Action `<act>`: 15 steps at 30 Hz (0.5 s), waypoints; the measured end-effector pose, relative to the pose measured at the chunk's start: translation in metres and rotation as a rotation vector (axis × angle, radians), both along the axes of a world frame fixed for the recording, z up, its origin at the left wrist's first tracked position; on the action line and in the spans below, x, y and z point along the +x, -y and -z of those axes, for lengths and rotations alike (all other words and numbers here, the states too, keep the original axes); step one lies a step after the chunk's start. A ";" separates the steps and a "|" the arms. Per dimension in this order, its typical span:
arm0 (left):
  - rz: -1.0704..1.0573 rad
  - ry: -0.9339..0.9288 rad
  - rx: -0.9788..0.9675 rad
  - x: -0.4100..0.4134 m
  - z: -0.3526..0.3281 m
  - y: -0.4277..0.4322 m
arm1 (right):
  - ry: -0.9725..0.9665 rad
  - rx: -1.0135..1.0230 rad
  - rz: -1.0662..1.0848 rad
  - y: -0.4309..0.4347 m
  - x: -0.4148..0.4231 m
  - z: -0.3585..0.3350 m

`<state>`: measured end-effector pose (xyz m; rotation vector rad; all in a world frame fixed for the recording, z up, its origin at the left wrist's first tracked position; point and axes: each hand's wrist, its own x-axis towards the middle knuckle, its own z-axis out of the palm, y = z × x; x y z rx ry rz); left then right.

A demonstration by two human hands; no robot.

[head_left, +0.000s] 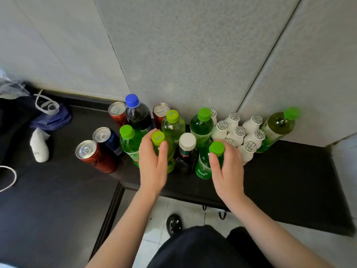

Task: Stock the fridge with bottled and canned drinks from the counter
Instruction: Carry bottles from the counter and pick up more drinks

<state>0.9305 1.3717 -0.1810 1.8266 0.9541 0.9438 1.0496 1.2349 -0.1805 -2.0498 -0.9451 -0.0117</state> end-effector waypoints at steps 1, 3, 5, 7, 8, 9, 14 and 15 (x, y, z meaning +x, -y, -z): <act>-0.002 -0.003 0.026 0.000 0.000 -0.001 | 0.016 0.014 0.007 0.000 -0.001 0.002; 0.002 -0.034 0.135 -0.001 0.001 -0.002 | 0.058 0.038 0.011 0.001 -0.004 0.007; 0.012 -0.062 0.192 -0.003 0.005 -0.003 | 0.086 0.041 0.001 0.002 -0.006 0.010; 0.021 -0.044 0.170 -0.005 0.009 -0.002 | 0.094 0.038 -0.026 0.003 -0.005 0.012; 0.031 -0.015 0.142 -0.006 0.011 -0.002 | 0.087 0.039 -0.046 0.004 -0.004 0.013; 0.043 0.014 0.120 -0.007 0.013 0.000 | 0.074 0.042 -0.069 0.006 -0.003 0.015; 0.016 0.083 0.119 -0.013 0.013 0.014 | 0.019 0.106 -0.243 0.013 0.005 0.019; -0.031 0.088 0.092 -0.017 0.012 0.019 | 0.005 0.107 -0.277 0.015 0.005 0.019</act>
